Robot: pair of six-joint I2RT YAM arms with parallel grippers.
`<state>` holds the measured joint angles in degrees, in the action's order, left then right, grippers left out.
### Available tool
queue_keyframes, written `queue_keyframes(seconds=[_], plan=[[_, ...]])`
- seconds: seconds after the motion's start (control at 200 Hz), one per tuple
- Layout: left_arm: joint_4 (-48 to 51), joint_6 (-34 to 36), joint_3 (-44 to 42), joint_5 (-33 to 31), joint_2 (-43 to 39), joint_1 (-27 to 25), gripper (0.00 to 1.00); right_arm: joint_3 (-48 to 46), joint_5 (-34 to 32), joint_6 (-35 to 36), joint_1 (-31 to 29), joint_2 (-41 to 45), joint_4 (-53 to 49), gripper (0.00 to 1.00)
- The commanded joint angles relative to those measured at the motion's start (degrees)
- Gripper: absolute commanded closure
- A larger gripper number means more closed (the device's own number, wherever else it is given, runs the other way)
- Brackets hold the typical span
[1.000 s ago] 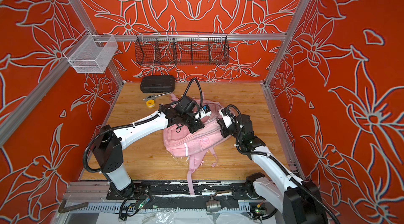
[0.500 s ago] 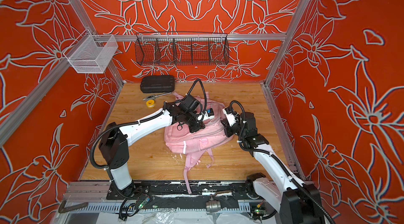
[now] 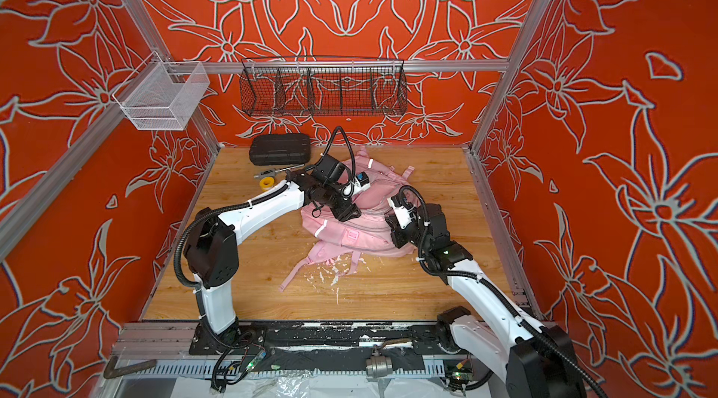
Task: Pack the student bag
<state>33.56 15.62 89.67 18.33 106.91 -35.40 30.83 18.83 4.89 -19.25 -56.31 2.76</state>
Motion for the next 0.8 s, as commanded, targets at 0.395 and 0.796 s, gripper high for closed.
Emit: queue_keyframes(seconds=[0.395, 0.796], plan=[[-23.97, -76.88, -13.05, 3.84, -11.8, -1.23, 0.03, -1.67, 0.83, -1.57, -0.39, 0.89, 5.33, 1.0], [-33.49, -103.27, -16.84, -1.92, -6.01, -7.07, 0.17, -3.51, 1.88, -0.09, -0.39, 3.14, 5.23, 1.0]])
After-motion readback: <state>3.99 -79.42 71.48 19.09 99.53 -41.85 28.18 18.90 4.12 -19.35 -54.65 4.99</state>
